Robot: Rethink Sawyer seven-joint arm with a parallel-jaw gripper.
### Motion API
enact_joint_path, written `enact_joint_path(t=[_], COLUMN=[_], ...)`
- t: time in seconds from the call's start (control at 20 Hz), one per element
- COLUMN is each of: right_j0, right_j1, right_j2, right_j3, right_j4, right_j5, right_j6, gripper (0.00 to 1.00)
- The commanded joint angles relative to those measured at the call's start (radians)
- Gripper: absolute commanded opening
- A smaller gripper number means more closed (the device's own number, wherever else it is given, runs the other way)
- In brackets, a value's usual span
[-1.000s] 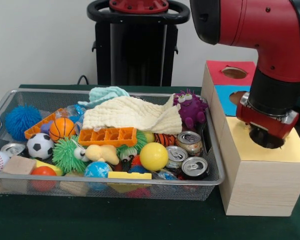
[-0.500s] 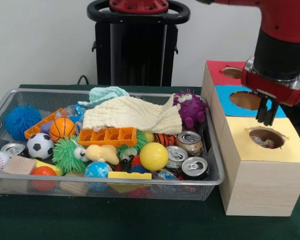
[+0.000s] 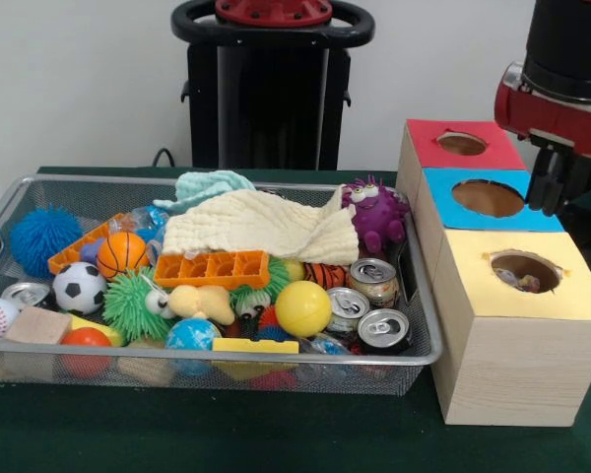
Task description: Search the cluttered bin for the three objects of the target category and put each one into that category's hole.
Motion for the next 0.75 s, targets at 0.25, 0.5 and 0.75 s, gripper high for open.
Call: enact_joint_path(t=[0.25,0.5,0.75], right_j0=[-0.105,-0.129,-0.140], right_j1=[-0.061,-0.045,-0.025], right_j2=[0.022,0.047,0.052], right_j3=[-0.134,-0.192,-0.245], right_j4=[-0.177,-0.206,-0.228], right_j5=[0.075,0.124,0.167], right_j6=[-0.128,-0.109,-0.072], gripper=[0.00,0.00,0.00])
